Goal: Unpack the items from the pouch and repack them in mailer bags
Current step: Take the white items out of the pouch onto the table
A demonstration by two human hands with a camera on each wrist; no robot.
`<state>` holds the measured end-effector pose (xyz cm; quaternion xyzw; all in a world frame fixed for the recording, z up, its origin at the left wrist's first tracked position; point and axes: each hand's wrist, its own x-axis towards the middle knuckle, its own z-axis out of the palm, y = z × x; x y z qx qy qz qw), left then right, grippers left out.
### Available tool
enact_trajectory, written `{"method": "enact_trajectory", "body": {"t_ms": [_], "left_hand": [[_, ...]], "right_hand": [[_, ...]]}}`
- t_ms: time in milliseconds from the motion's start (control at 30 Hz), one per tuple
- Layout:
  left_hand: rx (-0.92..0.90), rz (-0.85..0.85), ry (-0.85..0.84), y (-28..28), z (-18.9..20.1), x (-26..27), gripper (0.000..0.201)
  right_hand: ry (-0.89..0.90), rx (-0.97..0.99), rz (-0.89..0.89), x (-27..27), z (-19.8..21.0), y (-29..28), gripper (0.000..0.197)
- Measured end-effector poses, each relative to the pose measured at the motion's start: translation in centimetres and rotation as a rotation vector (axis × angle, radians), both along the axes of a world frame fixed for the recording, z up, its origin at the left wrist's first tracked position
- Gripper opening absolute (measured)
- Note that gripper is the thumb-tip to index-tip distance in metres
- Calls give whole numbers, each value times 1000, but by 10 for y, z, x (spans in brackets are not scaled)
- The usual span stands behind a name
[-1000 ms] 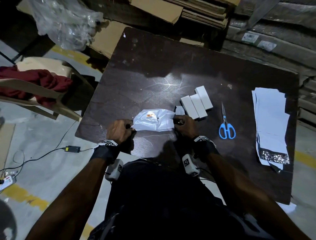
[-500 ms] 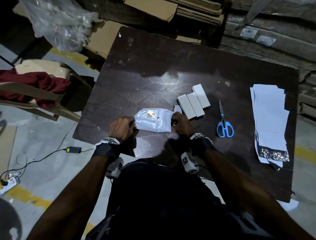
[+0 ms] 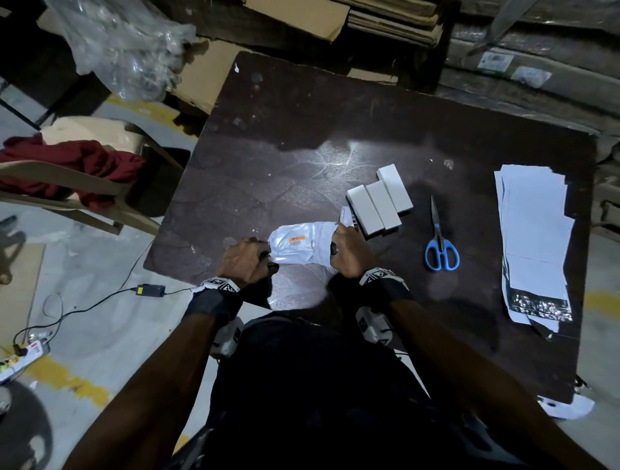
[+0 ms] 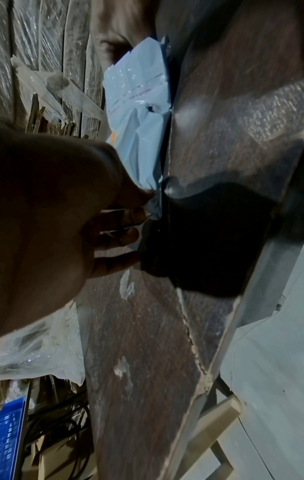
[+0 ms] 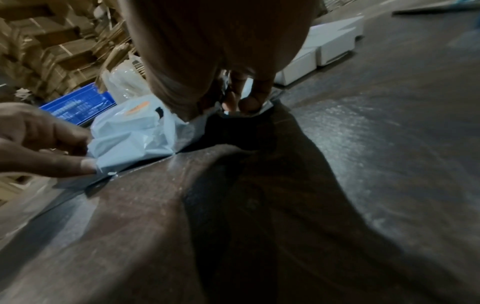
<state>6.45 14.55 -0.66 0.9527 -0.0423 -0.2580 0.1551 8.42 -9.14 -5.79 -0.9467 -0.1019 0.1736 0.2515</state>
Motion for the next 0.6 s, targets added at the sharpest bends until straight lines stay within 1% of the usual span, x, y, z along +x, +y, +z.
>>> {"method": "enact_trajectory", "body": {"t_ms": [67,100,167,267,300,367,433,500,600], "left_hand": [[31,4,-18,2,-1,-1,27],[42,9,-28,4,-3,-1,25],[68,23,-38,9,-7,-2,26],[105,66,-68,18,-7,-5,25],[105,79,-71,22,-7,-7,28],[121,100,-96,30,-7,-9,32],[136,110,-137,38,-7,-12,31],[141,81,-144,44,-5,-14,30],[168,20,-101,55,-1,-16,33]], "right_hand": [[-39,35,26,0,3,-3,6],[-29,56,17,0,3,-4,8],[-43,131,-55,-4,1,-10,20],[-52,252,-163,-4,15,-28,43],[-36,277,-195,-3,18,-36,47],[-17,309,-261,-2,20,-54,49],[0,296,-328,-2,22,-70,49],[33,242,-365,-4,24,-82,47],[45,113,-371,-11,22,-79,48]]}}
